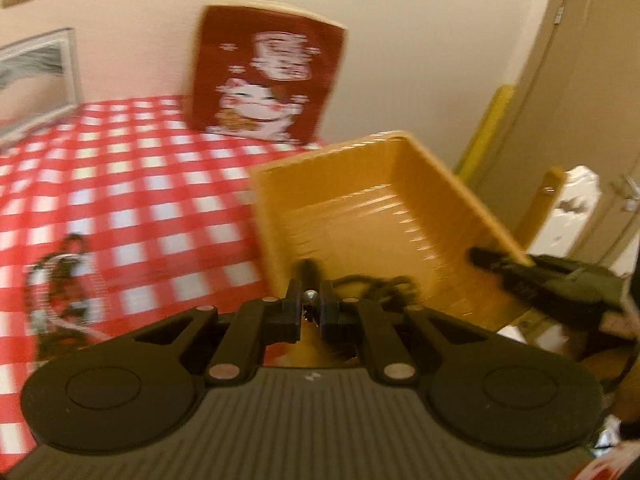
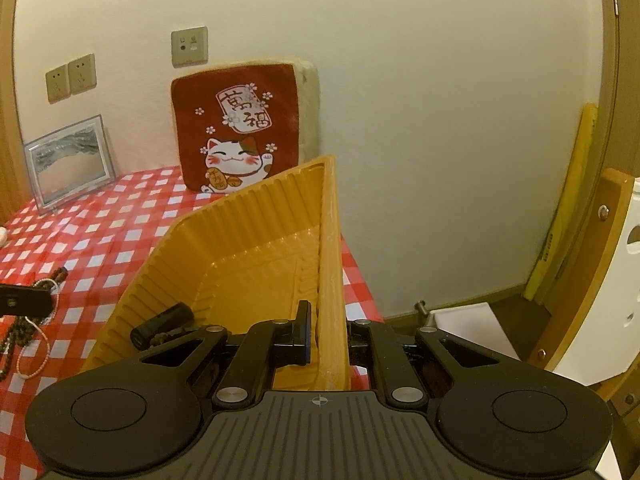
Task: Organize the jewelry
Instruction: 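Carry the held beads over the orange tray and open the left gripper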
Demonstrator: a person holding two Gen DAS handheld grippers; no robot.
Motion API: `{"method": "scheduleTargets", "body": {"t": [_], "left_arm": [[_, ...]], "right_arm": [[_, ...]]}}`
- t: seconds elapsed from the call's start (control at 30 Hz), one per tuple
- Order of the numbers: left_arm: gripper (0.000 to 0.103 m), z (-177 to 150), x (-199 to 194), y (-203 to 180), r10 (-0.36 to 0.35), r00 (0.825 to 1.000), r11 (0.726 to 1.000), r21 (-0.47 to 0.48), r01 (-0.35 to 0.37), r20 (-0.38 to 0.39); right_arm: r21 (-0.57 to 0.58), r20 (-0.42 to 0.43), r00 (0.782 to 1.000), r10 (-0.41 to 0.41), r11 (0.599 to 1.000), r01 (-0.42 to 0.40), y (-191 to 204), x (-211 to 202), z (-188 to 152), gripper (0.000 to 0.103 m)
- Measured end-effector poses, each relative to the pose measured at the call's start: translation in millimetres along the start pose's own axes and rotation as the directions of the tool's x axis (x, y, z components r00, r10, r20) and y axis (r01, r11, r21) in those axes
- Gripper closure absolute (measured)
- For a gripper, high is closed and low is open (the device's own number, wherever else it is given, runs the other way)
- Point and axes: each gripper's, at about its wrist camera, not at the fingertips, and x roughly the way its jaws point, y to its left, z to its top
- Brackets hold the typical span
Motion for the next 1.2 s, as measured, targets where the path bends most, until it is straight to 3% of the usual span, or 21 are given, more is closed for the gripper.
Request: {"method": "scheduleTargets", "body": {"t": [0.23, 0.67, 0.93, 1.2], "left_arm": [[0.096, 4, 34, -37, -0.095, 0.994, 0.993, 0.061, 0.098, -0.055], [0.095, 1, 63, -50, -0.093, 0.99, 0.993, 0.063, 0.1, -0.11], [0.087, 7, 45, -50, -0.079, 0.996, 0.996, 0.041, 0.081, -0.051], [0.084, 13, 8, -34, -0.01, 0.999, 1.0, 0.01, 0.009, 0.038]], "right_arm": [[0.001, 0.009, 1.0, 0.008, 1.0, -0.008, 1, -2, 1, 0.094], [0.003, 0.011, 1.0, 0.013, 1.0, -0.013, 0, -4, 0, 0.094], [0.004, 0.01, 1.0, 0.012, 1.0, -0.012, 0, -3, 0, 0.094], [0.009, 0.003, 1.0, 0.015, 1.0, -0.015, -2, -1, 1, 0.094]]}}
